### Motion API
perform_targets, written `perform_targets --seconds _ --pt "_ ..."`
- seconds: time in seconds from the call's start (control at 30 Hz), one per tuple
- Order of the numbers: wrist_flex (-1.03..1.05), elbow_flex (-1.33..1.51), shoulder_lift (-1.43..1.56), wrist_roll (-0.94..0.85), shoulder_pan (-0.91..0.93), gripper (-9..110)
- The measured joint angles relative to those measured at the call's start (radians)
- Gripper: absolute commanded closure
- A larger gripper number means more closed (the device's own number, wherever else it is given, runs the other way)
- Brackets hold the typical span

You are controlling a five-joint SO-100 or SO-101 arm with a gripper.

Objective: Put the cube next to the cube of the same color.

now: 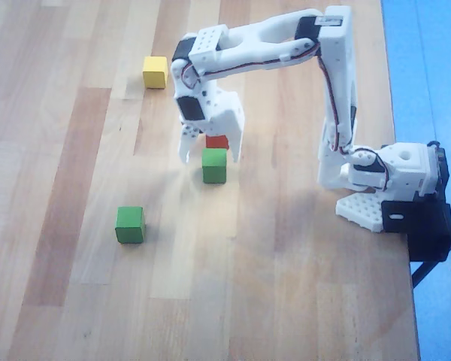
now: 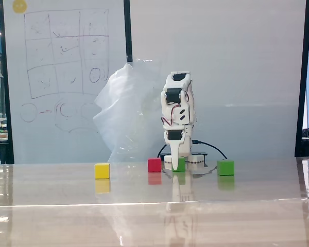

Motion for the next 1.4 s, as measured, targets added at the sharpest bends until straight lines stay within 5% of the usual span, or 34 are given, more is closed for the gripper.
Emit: perform_targets --seconds 0.17,0.83,1.4 --pt "-0.032 0.0 -0.014 0.003 0.0 104" --pt "0.187 -0.311 0.313 0.044 -0.156 102" --pt "0.048 -0.54 -0.064 0.183 -0.353 102"
